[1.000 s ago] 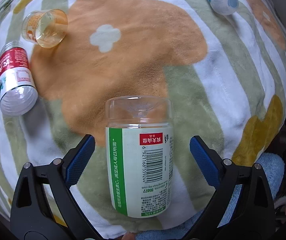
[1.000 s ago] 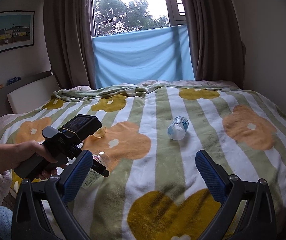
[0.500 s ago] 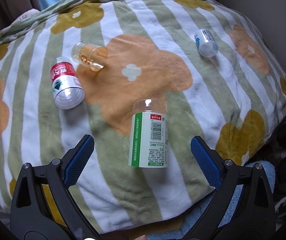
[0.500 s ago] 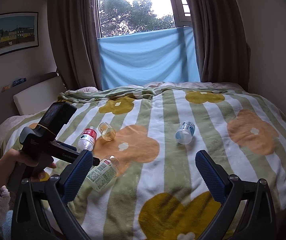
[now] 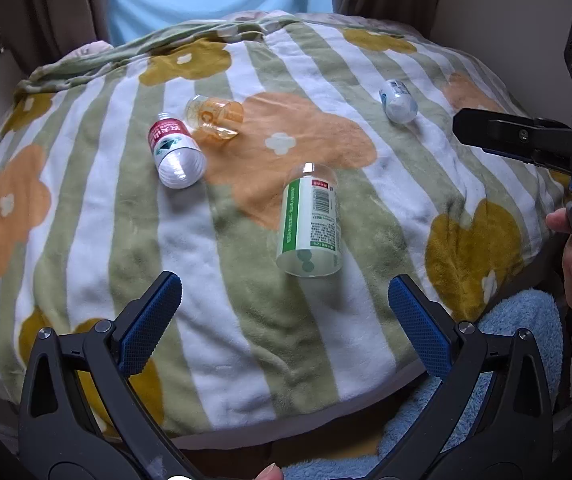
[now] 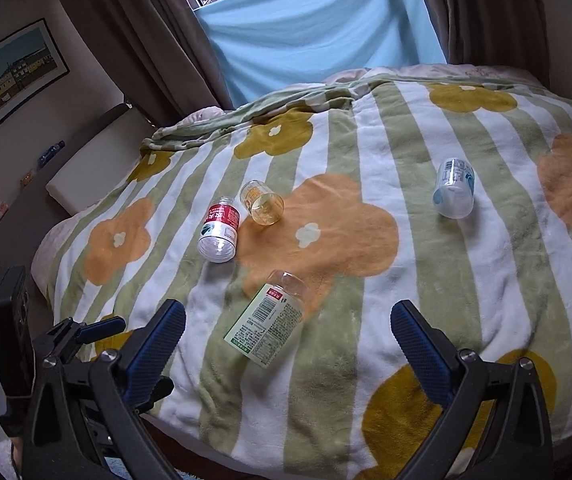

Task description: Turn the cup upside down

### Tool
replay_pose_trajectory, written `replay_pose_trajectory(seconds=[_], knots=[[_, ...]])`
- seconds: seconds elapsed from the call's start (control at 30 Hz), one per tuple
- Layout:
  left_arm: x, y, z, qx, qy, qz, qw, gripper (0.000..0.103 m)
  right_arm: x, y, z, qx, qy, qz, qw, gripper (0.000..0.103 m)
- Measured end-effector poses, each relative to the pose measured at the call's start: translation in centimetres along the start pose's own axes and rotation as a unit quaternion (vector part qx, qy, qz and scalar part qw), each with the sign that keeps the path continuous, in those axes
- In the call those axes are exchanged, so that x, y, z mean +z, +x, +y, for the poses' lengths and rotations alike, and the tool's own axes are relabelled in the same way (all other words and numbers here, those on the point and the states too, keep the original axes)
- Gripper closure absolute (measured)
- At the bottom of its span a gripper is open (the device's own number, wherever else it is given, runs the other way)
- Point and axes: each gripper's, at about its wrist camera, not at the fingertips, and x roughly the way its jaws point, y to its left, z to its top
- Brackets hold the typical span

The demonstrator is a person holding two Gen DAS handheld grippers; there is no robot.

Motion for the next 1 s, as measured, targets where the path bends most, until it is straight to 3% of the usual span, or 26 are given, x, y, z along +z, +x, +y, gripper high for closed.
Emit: replay_pose_trajectory(seconds=[0.27,0.53,0.67,0.77,0.9,1.0], knots=[[-2.8,2.2,1.3,-0.012,-0.012,0.006,0.9998,0.0,0.2,9.4,-1.4,0.001,0.078,0.121,0.989,0.0],[-4.1,3.5,3.1,-0.022,-0.029,0.017,0.9992,0.0,0.7,16.3,-3.5,0.016,0.185,0.181,0.966,0.001],[-4.1,3.7,3.4,-0.024,-0.026,0.019,0.9992,0.0,0.5,18.3,-4.4,0.009,0.21,0.201,0.957,0.009],[-4.0,3.7,3.5,-0.025,-0.025,0.02,0.9992,0.0,0.7,18.8,-4.4,0.006,0.207,0.203,0.957,0.018],[-3.8,4.0,3.5,-0.034,-0.027,0.021,0.9988,0.0,0.8,19.1,-4.6,0.0,0.208,0.209,0.956,0.022],[-3.8,4.2,3.4,-0.035,-0.025,0.023,0.9988,0.0,0.9,19.2,-4.4,0.016,0.209,0.21,0.955,0.039]])
